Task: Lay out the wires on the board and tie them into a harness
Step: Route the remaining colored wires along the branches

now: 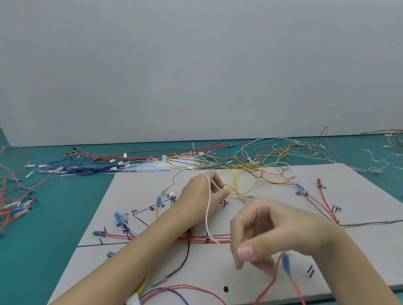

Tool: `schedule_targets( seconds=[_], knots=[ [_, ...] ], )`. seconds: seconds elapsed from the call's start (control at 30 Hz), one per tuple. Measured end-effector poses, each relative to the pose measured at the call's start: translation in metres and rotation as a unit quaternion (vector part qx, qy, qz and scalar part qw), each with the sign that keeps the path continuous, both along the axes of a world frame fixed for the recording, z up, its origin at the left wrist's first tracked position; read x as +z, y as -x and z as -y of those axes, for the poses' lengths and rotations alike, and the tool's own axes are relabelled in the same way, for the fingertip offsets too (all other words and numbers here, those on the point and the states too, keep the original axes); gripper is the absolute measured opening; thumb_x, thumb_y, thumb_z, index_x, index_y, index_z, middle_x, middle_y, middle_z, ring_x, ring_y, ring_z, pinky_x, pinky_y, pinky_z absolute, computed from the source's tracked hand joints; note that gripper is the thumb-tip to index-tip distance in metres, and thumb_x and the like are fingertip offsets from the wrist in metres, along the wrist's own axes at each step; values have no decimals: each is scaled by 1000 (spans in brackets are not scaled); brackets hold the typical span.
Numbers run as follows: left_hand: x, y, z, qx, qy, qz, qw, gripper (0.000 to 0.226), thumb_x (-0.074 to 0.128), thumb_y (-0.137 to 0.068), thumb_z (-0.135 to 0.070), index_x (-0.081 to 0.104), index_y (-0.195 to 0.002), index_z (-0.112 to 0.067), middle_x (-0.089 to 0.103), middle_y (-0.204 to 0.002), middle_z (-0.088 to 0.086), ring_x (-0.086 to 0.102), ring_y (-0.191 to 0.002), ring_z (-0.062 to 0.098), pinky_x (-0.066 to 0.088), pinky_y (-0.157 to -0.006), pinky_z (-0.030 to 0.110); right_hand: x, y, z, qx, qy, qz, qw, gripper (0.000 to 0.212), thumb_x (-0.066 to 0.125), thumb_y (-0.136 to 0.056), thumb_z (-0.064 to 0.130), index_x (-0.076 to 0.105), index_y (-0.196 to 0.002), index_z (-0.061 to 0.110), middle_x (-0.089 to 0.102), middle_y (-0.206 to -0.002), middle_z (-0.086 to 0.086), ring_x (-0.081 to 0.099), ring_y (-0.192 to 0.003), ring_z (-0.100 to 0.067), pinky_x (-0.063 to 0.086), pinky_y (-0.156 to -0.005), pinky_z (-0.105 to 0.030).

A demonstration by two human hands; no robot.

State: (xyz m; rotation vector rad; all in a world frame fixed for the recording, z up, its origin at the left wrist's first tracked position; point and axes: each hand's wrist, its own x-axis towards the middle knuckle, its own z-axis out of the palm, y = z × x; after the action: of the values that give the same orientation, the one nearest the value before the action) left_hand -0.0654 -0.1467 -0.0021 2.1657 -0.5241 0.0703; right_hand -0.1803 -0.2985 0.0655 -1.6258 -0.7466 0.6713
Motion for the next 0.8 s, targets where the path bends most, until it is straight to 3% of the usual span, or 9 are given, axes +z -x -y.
schedule_targets(
  seconds=[0.13,0.2,0.27,0.33,0.4,0.5,0.6,0.7,0.8],
  knots=[
    [2,-4,-4,-5,45,-14,999,13,72,-86,-21,64,-76,-16,62,-69,-3,52,-60,8,44,-63,26,-7,-2,-2,81,110,-51,989,11,62,-90,13,67,-96,5,65,-61,-16,54,-53,-13,45,-53,-19],
    [6,-6,-7,-15,36,-7,999,13,73,-85,-20,69,-74,-14,60,-65,-7,51,-58,4,42,-59,19,-8,-5,1,119,149,-73,979,18,59,-93,14,63,-107,4,65,-83,-30,57,-54,-17,48,-54,-20],
    [7,-6,-10,-11,42,-5,999,14,73,-85,-22,68,-73,-16,60,-64,-11,51,-56,0,41,-56,16,-9,-7,5,115,164,-74,977,22,57,-95,15,62,-115,8,68,-100,-24,54,-55,-25,49,-47,-19],
    [6,-6,-12,1,74,-18,997,14,71,-86,-24,66,-76,-16,64,-71,-8,55,-61,4,42,-59,19,-10,-10,9,16,150,-33,988,16,62,-91,26,68,-102,17,70,-90,-8,48,-51,-24,42,-41,-19],
    [5,-6,-13,6,82,-28,996,14,67,-89,-24,62,-80,-14,67,-82,-1,60,-68,10,47,-64,28,-10,-16,13,-169,119,20,978,19,68,-84,37,65,-73,22,59,-68,1,43,-48,-20,33,-40,-20],
    [5,-5,-13,-7,99,-46,994,15,60,-94,-23,56,-84,-13,66,-94,10,70,-70,15,51,-73,37,-17,-32,13,-408,136,122,895,33,72,-82,42,53,-66,19,51,-59,6,44,-43,-10,33,-42,-21],
    [5,-3,-10,-22,123,-66,990,17,55,-97,-23,51,-83,-15,67,-97,9,72,-68,15,48,-62,26,-32,-44,8,-437,266,160,844,34,73,-74,52,58,-85,23,61,-76,7,56,-65,-8,41,-56,-26],
    [5,-3,-9,-28,139,-81,987,17,52,-99,-22,47,-84,-16,70,-94,5,70,-64,14,49,-62,25,-52,-51,6,-424,400,169,795,20,63,-85,34,51,-97,24,57,-99,3,57,-89,-18,42,-71,-30],
    [5,-3,-10,-25,138,-76,987,16,48,-101,-22,46,-86,-15,71,-93,2,64,-60,11,50,-61,27,-61,-56,12,-469,418,178,757,19,55,-90,21,44,-105,19,45,-110,-2,55,-97,-30,36,-71,-32]
  ],
)
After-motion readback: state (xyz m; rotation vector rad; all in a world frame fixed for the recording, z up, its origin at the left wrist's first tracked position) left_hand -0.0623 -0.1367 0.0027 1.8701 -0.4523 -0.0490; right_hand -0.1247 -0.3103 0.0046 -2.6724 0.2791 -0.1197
